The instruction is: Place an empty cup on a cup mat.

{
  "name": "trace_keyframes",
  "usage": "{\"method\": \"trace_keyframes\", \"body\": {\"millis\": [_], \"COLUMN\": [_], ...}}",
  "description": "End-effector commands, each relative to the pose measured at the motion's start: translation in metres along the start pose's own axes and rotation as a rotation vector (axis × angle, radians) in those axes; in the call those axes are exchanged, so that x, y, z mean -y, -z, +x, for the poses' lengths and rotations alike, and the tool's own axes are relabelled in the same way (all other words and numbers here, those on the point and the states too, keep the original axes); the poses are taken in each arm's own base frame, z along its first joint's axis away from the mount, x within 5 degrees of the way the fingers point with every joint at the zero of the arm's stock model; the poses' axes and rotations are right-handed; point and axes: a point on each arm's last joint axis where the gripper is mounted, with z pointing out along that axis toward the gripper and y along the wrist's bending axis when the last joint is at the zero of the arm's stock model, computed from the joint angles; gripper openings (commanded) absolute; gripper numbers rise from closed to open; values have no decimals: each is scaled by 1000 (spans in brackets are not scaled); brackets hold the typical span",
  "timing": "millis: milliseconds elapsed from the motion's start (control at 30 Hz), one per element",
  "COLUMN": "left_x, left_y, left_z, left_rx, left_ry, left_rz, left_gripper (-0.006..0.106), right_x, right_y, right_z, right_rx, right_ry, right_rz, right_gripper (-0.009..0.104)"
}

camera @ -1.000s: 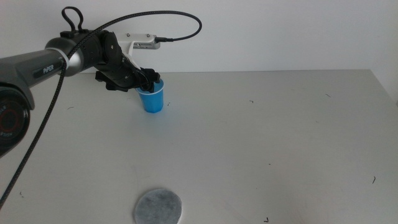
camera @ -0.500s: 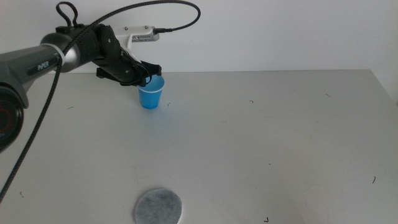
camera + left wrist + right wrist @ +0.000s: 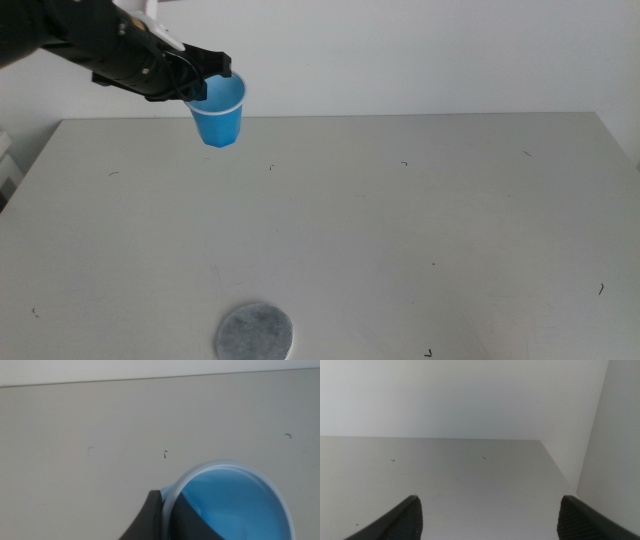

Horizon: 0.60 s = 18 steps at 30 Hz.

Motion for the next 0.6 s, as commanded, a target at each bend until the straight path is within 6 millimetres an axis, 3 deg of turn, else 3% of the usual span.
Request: {"method": "trace_keyframes", "body": {"millis": [0,133,267,433,567], "left_x": [12,20,29,34,36], "left_y": [54,93,111,110,94], "left_z": [-4,21,54,94,124], "left_rx": [134,133,101,32,-47], "left_ry": [17,28,14,-17,-16], "left_rz": [45,72,105,132,145], "left_gripper": [0,0,0,0,0], "right_x": [0,0,0,0,0], "right_y": [3,3,3,3,3], "right_z": [-11,-11,-11,-11,-11], "right_rx": [109,109,109,109,109], "right_ry": [19,19,19,19,19], "right_rz": [-1,-1,-1,-1,-1], "right_gripper": [94,94,94,94,94]}}
